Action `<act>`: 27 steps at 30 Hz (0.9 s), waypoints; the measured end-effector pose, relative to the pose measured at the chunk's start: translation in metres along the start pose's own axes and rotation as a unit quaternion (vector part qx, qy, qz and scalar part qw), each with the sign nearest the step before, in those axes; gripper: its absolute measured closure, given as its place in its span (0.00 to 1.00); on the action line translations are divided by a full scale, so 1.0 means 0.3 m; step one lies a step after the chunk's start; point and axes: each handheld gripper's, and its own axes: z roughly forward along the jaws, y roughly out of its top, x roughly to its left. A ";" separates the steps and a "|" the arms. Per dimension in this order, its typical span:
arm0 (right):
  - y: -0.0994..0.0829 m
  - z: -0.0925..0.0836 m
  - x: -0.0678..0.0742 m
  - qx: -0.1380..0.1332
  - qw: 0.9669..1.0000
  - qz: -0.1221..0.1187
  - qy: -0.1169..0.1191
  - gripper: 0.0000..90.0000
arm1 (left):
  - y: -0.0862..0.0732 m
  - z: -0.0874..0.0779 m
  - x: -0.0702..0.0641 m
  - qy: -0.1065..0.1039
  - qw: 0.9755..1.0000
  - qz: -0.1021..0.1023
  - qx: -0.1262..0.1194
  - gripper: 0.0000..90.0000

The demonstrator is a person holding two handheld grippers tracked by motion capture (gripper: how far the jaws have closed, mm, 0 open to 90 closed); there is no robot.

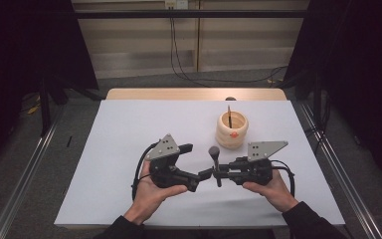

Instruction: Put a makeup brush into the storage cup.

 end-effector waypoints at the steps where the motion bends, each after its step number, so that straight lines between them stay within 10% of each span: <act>1: 0.000 -0.001 -0.001 0.000 1.000 0.000 0.000 0.88 | -0.002 -0.006 0.006 0.002 1.000 0.006 0.001 0.03; 27: -0.001 -0.025 -0.009 -0.015 1.000 0.002 -0.023 0.88 | -0.107 -0.162 0.065 0.092 0.995 0.009 -0.030 0.01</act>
